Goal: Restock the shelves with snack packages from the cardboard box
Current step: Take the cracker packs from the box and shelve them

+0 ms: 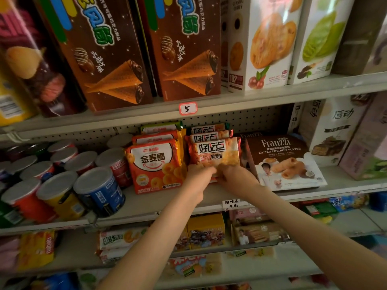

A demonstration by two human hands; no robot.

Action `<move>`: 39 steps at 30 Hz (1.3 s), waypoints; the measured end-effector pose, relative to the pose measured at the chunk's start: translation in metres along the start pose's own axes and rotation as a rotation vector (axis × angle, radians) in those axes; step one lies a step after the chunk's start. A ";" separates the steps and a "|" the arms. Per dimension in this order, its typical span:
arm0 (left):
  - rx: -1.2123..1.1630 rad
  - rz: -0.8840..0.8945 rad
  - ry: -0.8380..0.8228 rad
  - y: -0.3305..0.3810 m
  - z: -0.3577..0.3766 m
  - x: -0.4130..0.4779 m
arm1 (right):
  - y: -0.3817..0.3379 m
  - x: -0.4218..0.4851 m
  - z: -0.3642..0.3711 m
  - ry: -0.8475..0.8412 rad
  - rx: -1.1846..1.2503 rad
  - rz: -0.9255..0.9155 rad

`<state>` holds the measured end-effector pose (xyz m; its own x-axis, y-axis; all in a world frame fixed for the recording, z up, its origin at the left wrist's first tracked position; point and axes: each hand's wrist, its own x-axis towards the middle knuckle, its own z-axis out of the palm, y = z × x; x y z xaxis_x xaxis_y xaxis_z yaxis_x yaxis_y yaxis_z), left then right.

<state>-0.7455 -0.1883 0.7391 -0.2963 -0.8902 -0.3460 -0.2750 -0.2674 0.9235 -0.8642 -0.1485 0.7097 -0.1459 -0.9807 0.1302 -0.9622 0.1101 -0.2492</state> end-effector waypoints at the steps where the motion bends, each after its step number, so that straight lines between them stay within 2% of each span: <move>1: 0.028 0.006 0.015 -0.001 -0.002 0.002 | -0.002 -0.001 0.000 -0.031 0.047 -0.010; 6: 0.155 -0.054 -0.111 0.004 -0.002 0.003 | -0.008 0.004 -0.005 -0.082 0.085 -0.006; 11: 0.272 -0.018 -0.096 0.016 -0.004 0.005 | -0.011 0.014 -0.007 -0.162 0.057 0.008; 14: 0.607 0.151 -0.052 0.015 -0.008 0.011 | -0.017 0.019 -0.022 -0.221 0.063 -0.050; 17: 0.906 0.420 0.125 0.024 -0.014 0.016 | -0.015 0.030 -0.050 -0.106 0.101 -0.053; 20: 1.046 0.658 0.211 0.047 -0.018 0.024 | 0.000 0.053 -0.067 0.147 0.226 -0.030; 22: 1.176 0.689 0.181 0.061 -0.019 0.035 | 0.008 0.069 -0.069 0.261 0.277 0.026; 25: 1.321 0.554 0.028 0.074 -0.021 0.049 | 0.014 0.087 -0.070 0.310 0.391 0.165; 28: 1.349 0.484 -0.064 0.079 -0.021 0.061 | 0.028 0.108 -0.066 0.274 0.629 0.314; 33: 1.428 0.457 -0.114 0.080 -0.017 0.066 | 0.042 0.126 -0.067 -0.036 1.027 0.351; 36: 1.505 0.461 -0.107 0.079 -0.019 0.061 | 0.039 0.128 -0.072 -0.165 1.080 0.399; 39: 1.555 0.503 -0.085 0.075 -0.019 0.058 | 0.044 0.131 -0.065 -0.134 1.088 0.359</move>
<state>-0.7659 -0.2668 0.7916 -0.6677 -0.7320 -0.1354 -0.7279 0.6801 -0.0877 -0.9407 -0.2620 0.7778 -0.2826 -0.9377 -0.2021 -0.1534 0.2522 -0.9555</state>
